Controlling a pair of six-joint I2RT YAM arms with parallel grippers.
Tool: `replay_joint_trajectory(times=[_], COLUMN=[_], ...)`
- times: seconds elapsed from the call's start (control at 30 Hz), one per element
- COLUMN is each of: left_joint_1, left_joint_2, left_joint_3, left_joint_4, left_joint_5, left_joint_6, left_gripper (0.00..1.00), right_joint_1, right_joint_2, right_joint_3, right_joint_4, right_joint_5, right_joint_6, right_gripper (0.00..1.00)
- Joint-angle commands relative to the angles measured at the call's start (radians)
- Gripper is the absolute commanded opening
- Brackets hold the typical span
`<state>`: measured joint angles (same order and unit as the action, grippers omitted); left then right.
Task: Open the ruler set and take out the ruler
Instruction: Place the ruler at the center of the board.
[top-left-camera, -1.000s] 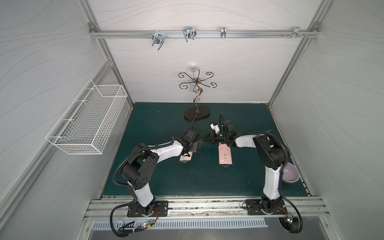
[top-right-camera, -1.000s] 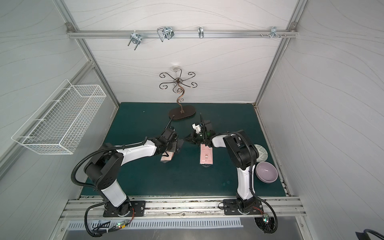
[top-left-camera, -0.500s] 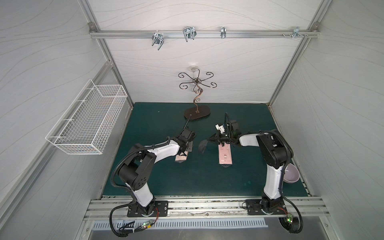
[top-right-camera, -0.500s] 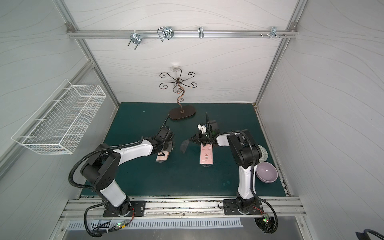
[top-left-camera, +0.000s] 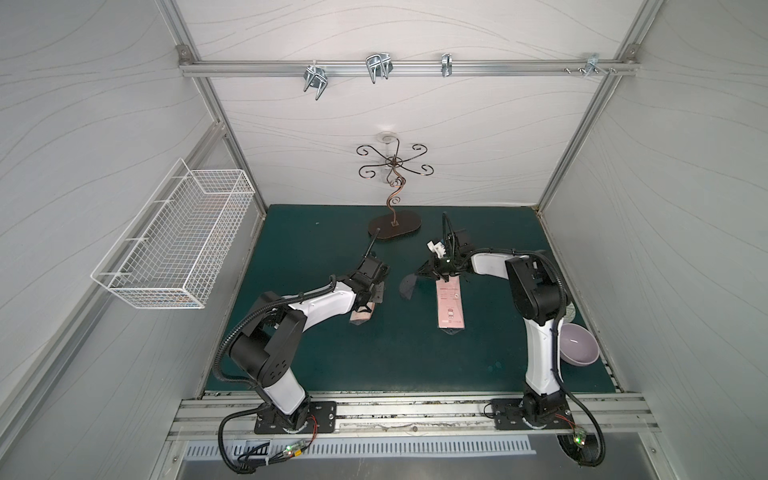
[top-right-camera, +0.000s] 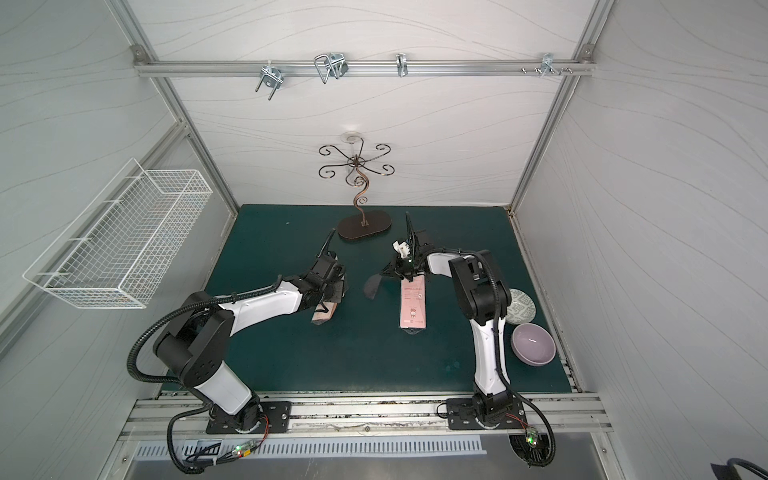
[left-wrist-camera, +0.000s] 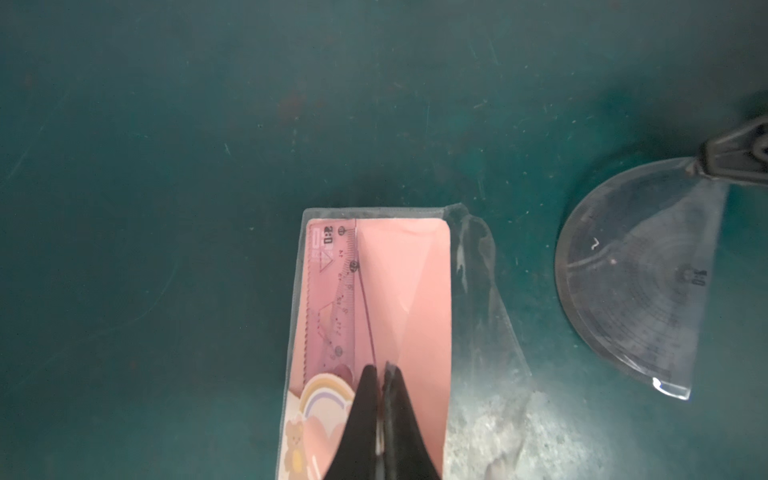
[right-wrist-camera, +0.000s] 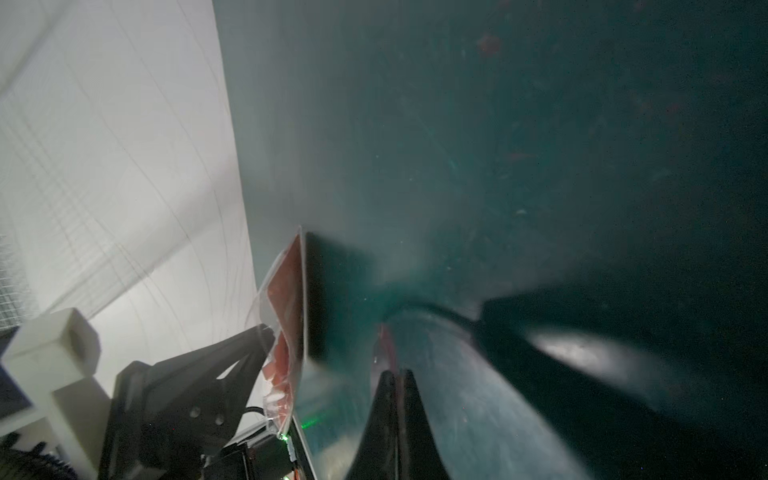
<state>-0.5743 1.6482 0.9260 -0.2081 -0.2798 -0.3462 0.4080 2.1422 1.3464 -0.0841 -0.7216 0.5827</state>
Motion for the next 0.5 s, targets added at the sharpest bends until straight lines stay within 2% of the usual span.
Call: replay_joint_trajectory(times=[0.0, 0.07, 0.17, 0.27, 0.37, 0.4, 0.47], left_joint_1=[0.002, 0.001, 0.001, 0.002, 0.001, 0.002, 0.001], left_joint_2=[-0.029, -0.024, -0.018, -0.021, -0.024, -0.024, -0.023], left_joint_3=[0.002, 0.005, 0.007, 0.011, 0.011, 0.010, 0.011], left_joint_4=[0.039, 0.043, 0.046, 0.043, 0.041, 0.042, 0.045], left_joint_5=[-0.005, -0.002, 0.001, -0.001, -0.004, -0.001, 0.001], left_joint_6=[0.003, 0.003, 0.002, 0.002, 0.001, 0.003, 0.002], left_gripper=[0.00, 0.00, 0.00, 0.00, 0.00, 0.00, 0.00], right_joint_1=[0.019, 0.021, 0.030, 0.041, 0.047, 0.050, 0.059], right_joint_2=[0.027, 0.036, 0.021, -0.035, -0.140, -0.187, -0.260], right_joint_3=[0.057, 0.086, 0.117, 0.129, 0.078, 0.034, -0.070], right_joint_4=[-0.151, -0.181, -0.219, -0.277, -0.265, -0.220, -0.046], right_joint_5=[0.034, 0.043, 0.074, 0.163, 0.189, 0.151, 0.019], right_joint_6=[-0.111, -0.119, -0.141, -0.177, -0.166, -0.135, -0.037], right_gripper=[0.10, 0.23, 0.33, 0.43, 0.43, 0.41, 0.30])
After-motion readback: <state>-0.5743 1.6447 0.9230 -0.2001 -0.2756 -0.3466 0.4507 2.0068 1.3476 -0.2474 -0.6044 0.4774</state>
